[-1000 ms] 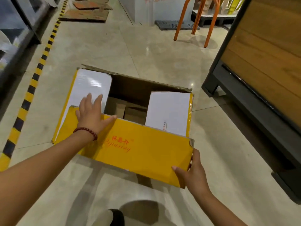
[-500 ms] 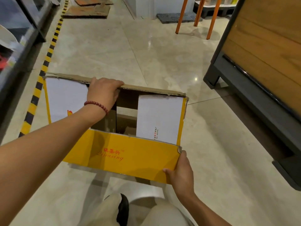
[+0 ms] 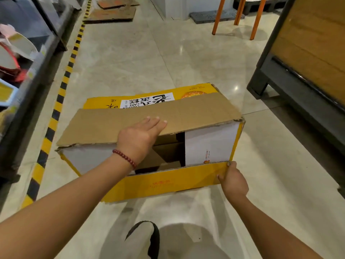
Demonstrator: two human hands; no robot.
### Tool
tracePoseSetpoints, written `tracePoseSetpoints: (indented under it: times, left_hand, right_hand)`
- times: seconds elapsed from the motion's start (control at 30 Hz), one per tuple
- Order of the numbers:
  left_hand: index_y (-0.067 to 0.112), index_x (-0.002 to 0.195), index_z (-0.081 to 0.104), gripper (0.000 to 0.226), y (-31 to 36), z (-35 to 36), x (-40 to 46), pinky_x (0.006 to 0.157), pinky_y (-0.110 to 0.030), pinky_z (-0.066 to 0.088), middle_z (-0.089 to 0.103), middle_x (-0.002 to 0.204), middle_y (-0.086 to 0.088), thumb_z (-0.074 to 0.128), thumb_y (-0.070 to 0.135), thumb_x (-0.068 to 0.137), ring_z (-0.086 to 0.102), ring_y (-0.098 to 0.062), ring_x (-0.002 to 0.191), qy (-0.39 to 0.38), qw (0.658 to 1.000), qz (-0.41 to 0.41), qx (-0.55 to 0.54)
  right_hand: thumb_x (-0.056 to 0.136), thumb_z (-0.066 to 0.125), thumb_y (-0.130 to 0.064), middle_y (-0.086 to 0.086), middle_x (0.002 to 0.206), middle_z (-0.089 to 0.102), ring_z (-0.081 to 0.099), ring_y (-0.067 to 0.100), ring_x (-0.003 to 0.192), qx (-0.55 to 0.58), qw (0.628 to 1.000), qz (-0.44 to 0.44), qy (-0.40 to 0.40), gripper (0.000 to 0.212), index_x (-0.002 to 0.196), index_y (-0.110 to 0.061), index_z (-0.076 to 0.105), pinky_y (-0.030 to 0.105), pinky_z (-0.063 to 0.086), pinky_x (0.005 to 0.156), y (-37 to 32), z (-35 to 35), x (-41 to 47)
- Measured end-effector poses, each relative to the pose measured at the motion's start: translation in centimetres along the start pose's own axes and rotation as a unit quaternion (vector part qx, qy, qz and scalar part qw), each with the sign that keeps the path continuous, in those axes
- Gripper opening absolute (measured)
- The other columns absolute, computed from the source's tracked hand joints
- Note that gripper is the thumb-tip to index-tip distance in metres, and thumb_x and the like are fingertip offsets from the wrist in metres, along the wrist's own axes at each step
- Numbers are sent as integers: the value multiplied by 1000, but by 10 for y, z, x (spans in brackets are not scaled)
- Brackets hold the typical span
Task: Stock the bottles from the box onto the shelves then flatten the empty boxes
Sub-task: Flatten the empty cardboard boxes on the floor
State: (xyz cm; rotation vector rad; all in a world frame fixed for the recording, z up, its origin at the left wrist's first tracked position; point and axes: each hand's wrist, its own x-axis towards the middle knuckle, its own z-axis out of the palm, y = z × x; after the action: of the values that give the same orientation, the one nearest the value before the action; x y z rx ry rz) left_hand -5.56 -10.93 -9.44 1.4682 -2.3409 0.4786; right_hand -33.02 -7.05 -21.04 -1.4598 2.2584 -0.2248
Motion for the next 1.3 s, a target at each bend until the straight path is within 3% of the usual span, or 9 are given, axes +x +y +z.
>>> tracePoseSetpoints:
  times: [0.17, 0.33, 0.47, 0.57, 0.8, 0.97, 1.07, 1.17, 1.3]
  left_hand:
    - [52, 141, -11, 101, 9, -11, -1, 116, -45, 19, 3, 158, -9, 49, -8, 86, 6, -28, 145, -261, 960, -88, 45]
    - [46, 141, -21, 104, 6, -12, 19, 116, -46, 14, 2, 157, -13, 44, -14, 86, 4, -28, 145, -293, 953, -37, 71]
    - [46, 137, -26, 105, -26, -17, 57, 116, -45, 8, 5, 156, -14, 50, -5, 88, 7, -28, 144, -256, 956, 79, 118]
    - [50, 126, -39, 110, -45, -21, 70, 115, -46, -1, -11, 156, -12, 56, 9, 90, -1, -28, 144, -256, 936, 138, 199]
    - [47, 143, -13, 99, -61, 10, 13, 109, -50, 31, -2, 158, -2, 48, -5, 85, 10, -32, 143, -330, 920, -200, 67]
    - [27, 143, 31, 52, -73, -10, 14, 105, -46, 36, 24, 153, -8, 42, 20, 93, 29, -27, 136, -219, 955, -197, 23]
    - [23, 143, 33, 49, -73, -26, 20, 109, -44, 33, 22, 154, -11, 43, 27, 95, 28, -28, 138, -174, 956, -234, -5]
    - [21, 139, 39, 46, -68, -40, 29, 108, -45, 33, 23, 154, -10, 44, 27, 95, 30, -28, 138, -110, 969, -220, -24]
    - [20, 136, 43, 42, -58, -60, 40, 103, -42, 37, 26, 153, -8, 47, 26, 94, 33, -26, 136, -24, 972, -224, -61]
  right_hand:
    - [83, 67, -33, 7, 106, 64, 59, 25, 91, 12, 994, -74, -73, 38, 108, -10, 53, 32, 41, 65, 18, -25, 15]
    - [85, 67, -22, -2, 124, 54, 54, 15, 108, 218, 955, -181, -85, 56, 135, -23, 41, 30, 43, 85, 22, -57, 12]
    - [79, 53, -40, -8, 140, 40, 43, 7, 122, 344, 915, -210, -29, 71, 142, -41, 20, 35, 40, 102, -2, -87, 8]
    - [71, 51, -59, -11, 146, 28, 31, 4, 130, 338, 911, -233, 32, 92, 149, -30, 13, 29, 29, 106, -36, -104, 7]
    - [86, 60, -40, -14, 140, 38, 29, 13, 138, 210, 921, -319, -77, 73, 147, -31, 19, 28, 16, 108, -94, -98, -5]
    - [79, 51, -56, -5, 160, 5, -4, 15, 146, 119, 939, -316, -70, 85, 150, -26, 15, 44, -3, 117, -110, -75, -9]
    - [85, 64, -40, -4, 160, 5, 1, 12, 146, 219, 930, -288, -70, 83, 151, -21, 16, 42, 6, 120, -121, -68, -16]
    - [85, 67, -16, -4, 153, 29, 24, 9, 141, 388, 889, -235, -66, 72, 147, -19, 30, 34, 26, 115, -128, -70, -20]
    - [84, 64, 3, -9, 132, 50, 55, 14, 121, 635, 745, -189, -80, 63, 139, -17, 41, 21, 52, 88, -133, -71, -29]
